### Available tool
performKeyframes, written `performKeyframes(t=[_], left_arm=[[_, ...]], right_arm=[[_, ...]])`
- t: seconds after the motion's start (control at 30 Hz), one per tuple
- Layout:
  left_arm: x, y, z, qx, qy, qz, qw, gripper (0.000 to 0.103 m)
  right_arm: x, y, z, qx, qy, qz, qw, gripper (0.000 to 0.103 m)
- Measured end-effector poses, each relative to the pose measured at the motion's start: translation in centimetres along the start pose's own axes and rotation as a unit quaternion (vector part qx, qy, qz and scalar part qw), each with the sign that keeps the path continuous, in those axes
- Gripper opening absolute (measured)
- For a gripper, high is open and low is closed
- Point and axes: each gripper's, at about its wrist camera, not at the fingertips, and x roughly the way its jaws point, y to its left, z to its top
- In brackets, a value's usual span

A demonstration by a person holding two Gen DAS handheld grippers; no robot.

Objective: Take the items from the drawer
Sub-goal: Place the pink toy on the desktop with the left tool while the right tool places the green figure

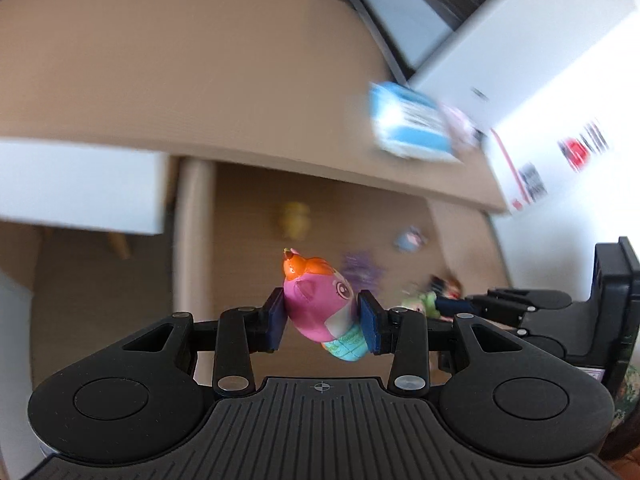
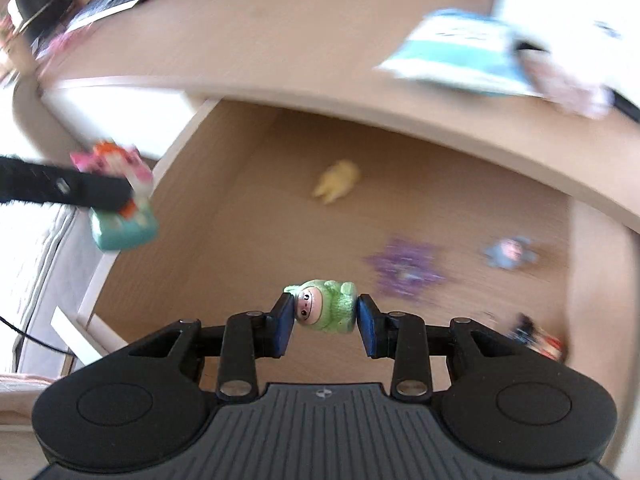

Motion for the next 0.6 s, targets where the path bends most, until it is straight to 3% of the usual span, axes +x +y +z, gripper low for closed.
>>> performKeyframes(t=[0.1,0.17,0.23,0.33,0.47,0.53,0.6], left_arm=[[0.8,-2.8,2.8,0.039,-0.018,-0.027,0.9987,0.042],[0.9,-4.6,5.7,0.063,-0.059,-0.029,0.9959,0.042],[1.4,-5.8,8.5,0.057,-0.104,-0.022,0.9927,0.043],[4.2,-6.5,12.4,0.076,-0.154,-0.028,0.9847,0.047],[10.1,-5.9,15.1,0.084,-0.111,0.058,0.9886,0.047],[11.4,-6.1,15.2,0.107,-0.094,0.079,0.9866,0.059],[11.3,-6.4,15.1,0.118,-0.089,0.083,0.9855,0.057]], right_arm=[[-1.6,-1.8,-0.7,0.036,-0.018,-0.015,0.999,0.033],[-1.8,-3.4,-1.6,0.057,-0.031,-0.022,0.998,0.033],[-1.9,-4.4,-2.1,0.075,-0.044,-0.025,0.996,0.033],[-1.8,-5.2,-2.6,0.101,-0.057,-0.026,0.993,0.033],[-2.1,-6.3,-2.8,0.113,-0.061,-0.032,0.991,0.033],[-2.3,-7.0,-2.8,0.114,-0.064,-0.036,0.991,0.033],[-2.2,-7.9,-2.8,0.119,-0.065,-0.036,0.990,0.033]])
